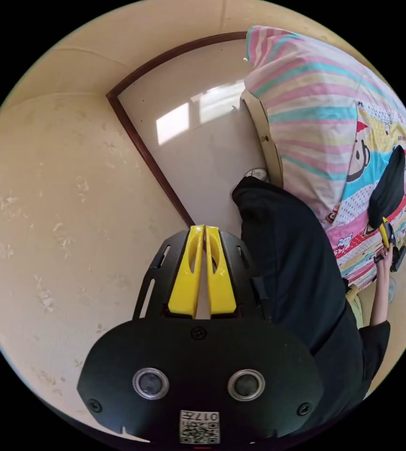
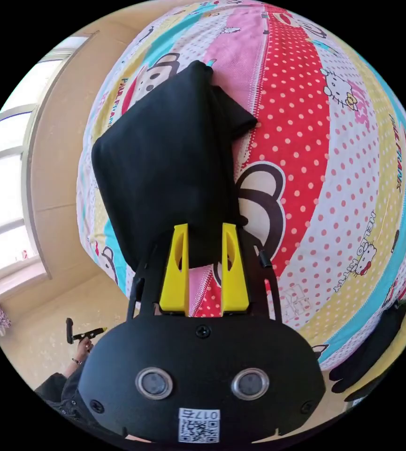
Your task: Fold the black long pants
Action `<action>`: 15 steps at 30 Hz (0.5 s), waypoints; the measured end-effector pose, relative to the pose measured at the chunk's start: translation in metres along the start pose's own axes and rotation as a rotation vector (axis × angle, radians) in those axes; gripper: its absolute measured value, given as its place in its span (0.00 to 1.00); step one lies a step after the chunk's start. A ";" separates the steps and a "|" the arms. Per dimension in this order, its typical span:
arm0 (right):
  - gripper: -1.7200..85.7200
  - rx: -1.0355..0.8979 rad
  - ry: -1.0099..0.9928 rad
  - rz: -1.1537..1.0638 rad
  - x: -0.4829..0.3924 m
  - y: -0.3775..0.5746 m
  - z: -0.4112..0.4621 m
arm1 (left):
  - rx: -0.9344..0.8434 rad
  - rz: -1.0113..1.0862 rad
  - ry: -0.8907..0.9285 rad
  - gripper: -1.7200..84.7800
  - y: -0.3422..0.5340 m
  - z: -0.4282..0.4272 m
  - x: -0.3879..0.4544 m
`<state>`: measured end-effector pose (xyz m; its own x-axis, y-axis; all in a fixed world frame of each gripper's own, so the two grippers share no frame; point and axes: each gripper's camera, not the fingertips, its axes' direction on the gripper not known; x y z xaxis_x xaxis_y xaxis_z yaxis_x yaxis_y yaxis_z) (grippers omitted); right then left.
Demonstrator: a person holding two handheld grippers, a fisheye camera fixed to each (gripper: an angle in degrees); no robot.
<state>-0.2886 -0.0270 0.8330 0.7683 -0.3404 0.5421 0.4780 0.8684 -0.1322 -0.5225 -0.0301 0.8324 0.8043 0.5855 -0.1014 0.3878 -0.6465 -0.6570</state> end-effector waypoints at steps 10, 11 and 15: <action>0.06 -0.299 0.650 -0.139 -0.025 0.141 0.038 | 0.082 0.568 0.252 0.02 -0.090 -0.082 0.117; 0.06 -0.345 0.650 -0.041 -0.008 0.165 0.049 | 0.065 0.654 0.263 0.03 -0.096 -0.085 0.147; 0.05 -0.496 0.408 0.379 0.058 0.256 0.087 | -0.051 0.920 0.261 0.08 -0.099 -0.071 0.240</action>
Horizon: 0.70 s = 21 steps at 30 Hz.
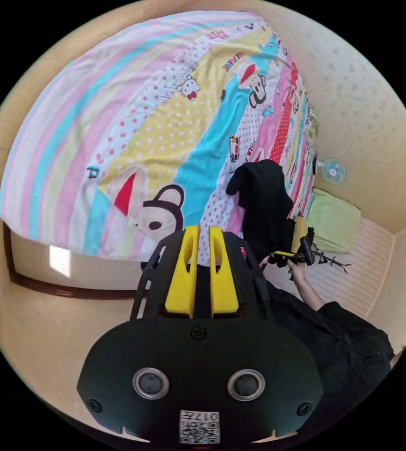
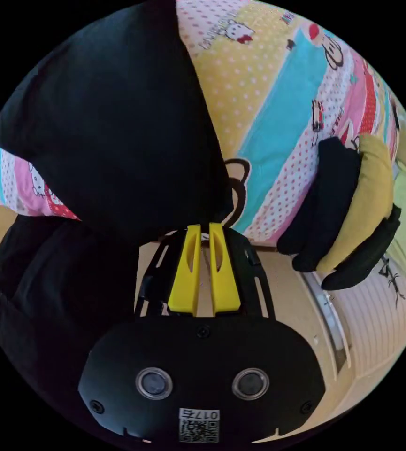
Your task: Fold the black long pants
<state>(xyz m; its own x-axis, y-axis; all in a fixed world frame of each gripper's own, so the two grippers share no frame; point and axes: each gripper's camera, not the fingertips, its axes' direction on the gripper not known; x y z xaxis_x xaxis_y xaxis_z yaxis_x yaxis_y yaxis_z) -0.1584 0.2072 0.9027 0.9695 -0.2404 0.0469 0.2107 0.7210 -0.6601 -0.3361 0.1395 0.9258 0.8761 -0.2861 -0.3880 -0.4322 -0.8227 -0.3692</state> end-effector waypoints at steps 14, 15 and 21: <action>0.08 0.246 -0.508 0.068 -0.039 0.152 0.100 | 0.019 -0.070 0.582 0.07 0.043 0.143 0.019; 0.09 0.322 -0.543 0.025 -0.048 0.160 0.091 | 0.003 0.015 0.630 0.06 0.056 0.145 0.030; 0.10 0.582 -0.630 -0.191 -0.074 0.179 0.064 | -0.080 0.594 0.795 0.04 0.149 0.121 0.087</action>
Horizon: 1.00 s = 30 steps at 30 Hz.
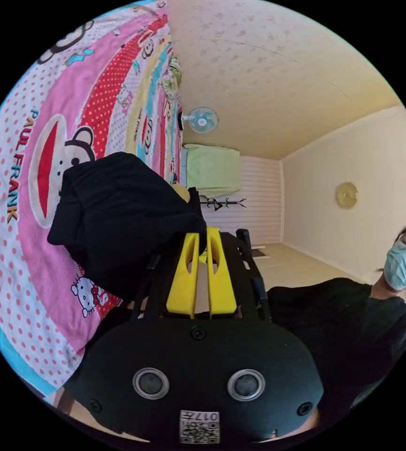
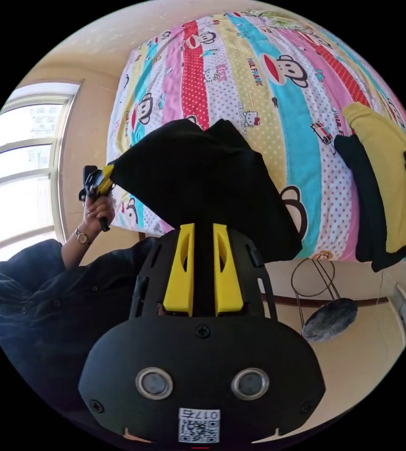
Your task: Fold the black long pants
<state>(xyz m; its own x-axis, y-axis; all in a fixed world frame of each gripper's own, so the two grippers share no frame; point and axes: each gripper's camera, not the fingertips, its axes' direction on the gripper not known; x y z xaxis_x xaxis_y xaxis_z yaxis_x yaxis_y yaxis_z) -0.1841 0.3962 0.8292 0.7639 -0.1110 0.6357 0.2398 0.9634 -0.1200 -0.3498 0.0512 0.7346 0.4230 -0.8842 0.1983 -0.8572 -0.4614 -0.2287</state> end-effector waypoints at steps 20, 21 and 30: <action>0.26 0.262 0.258 -0.771 -0.157 0.214 0.079 | 0.142 0.236 -0.585 0.02 0.154 0.200 0.183; 0.25 0.239 0.321 -0.783 -0.165 0.223 0.100 | 0.137 0.258 -0.583 0.02 0.161 0.217 0.191; 0.09 0.602 0.623 -0.852 -0.196 0.333 0.110 | 0.140 0.568 -0.637 0.02 0.249 0.249 0.262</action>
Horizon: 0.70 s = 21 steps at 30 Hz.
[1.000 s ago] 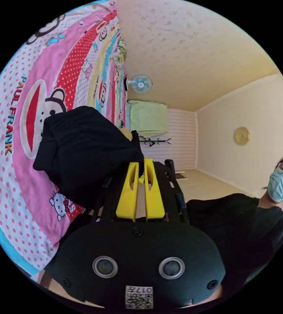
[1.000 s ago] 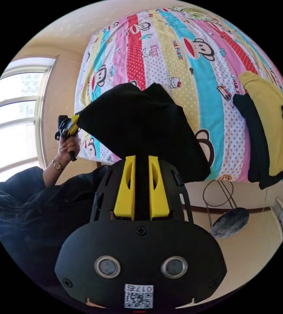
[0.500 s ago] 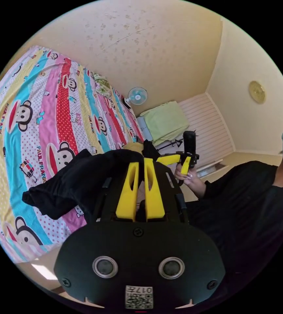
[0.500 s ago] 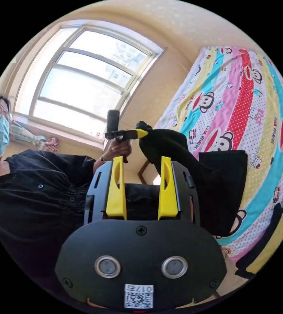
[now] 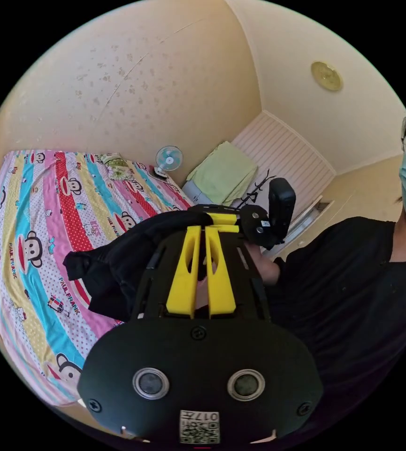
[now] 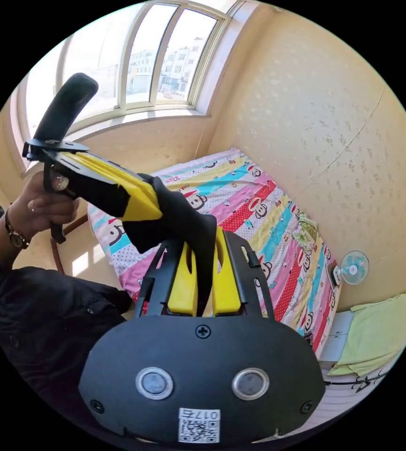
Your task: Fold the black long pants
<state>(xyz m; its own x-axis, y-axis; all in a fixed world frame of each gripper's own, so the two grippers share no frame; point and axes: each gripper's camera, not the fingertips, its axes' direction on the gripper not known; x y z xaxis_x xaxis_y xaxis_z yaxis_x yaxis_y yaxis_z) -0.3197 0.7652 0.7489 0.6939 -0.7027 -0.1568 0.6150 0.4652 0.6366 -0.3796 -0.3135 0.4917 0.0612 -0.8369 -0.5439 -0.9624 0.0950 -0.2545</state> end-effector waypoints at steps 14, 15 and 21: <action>0.08 0.614 -0.157 -0.067 0.020 -0.001 -0.246 | 0.221 -0.216 0.033 0.19 0.049 -0.051 -0.012; 0.08 0.653 -0.205 -0.072 0.025 -0.001 -0.263 | 0.272 -0.177 0.054 0.20 0.033 -0.054 -0.005; 0.09 0.716 -0.339 -0.134 0.036 0.000 -0.319 | 0.374 0.022 0.023 0.24 -0.059 -0.057 0.065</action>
<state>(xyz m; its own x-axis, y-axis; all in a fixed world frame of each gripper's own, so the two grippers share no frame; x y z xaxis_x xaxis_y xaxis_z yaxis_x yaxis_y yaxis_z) -0.1756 0.9119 0.5026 0.4091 -0.9068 -0.1020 0.2160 -0.0123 0.9763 -0.3339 -0.4043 0.5165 0.0316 -0.8440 -0.5354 -0.8002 0.2996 -0.5195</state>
